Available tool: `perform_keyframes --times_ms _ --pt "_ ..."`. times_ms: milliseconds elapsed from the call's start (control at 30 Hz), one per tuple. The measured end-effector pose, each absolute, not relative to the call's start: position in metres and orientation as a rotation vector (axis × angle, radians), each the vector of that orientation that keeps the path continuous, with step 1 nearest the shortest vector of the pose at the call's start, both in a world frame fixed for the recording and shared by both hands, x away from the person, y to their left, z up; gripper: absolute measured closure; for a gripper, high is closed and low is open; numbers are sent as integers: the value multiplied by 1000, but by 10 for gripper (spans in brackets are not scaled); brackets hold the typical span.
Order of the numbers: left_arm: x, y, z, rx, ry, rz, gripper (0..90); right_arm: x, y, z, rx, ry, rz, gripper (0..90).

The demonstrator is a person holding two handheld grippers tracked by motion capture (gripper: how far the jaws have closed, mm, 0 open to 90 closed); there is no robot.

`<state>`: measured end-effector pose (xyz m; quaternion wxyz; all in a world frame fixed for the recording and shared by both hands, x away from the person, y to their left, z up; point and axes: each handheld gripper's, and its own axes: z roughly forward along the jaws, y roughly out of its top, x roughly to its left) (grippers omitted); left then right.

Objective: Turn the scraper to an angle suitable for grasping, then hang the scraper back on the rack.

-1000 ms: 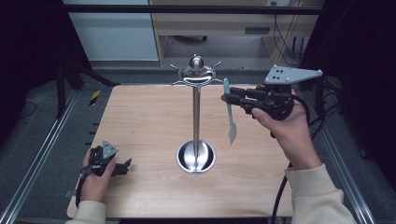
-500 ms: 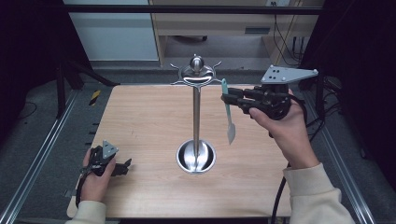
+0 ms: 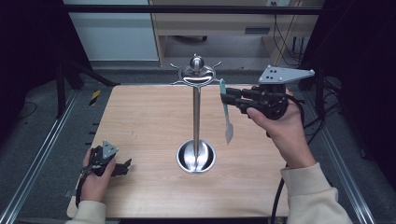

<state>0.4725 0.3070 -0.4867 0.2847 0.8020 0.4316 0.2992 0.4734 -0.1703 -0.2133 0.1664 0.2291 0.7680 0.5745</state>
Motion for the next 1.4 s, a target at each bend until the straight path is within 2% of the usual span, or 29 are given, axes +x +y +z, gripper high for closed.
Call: perform_keyframes --times_ms 1400 --pt "472 307 -487 2147 1154 797 28 476 -164 -219 651 2150 1664 739"
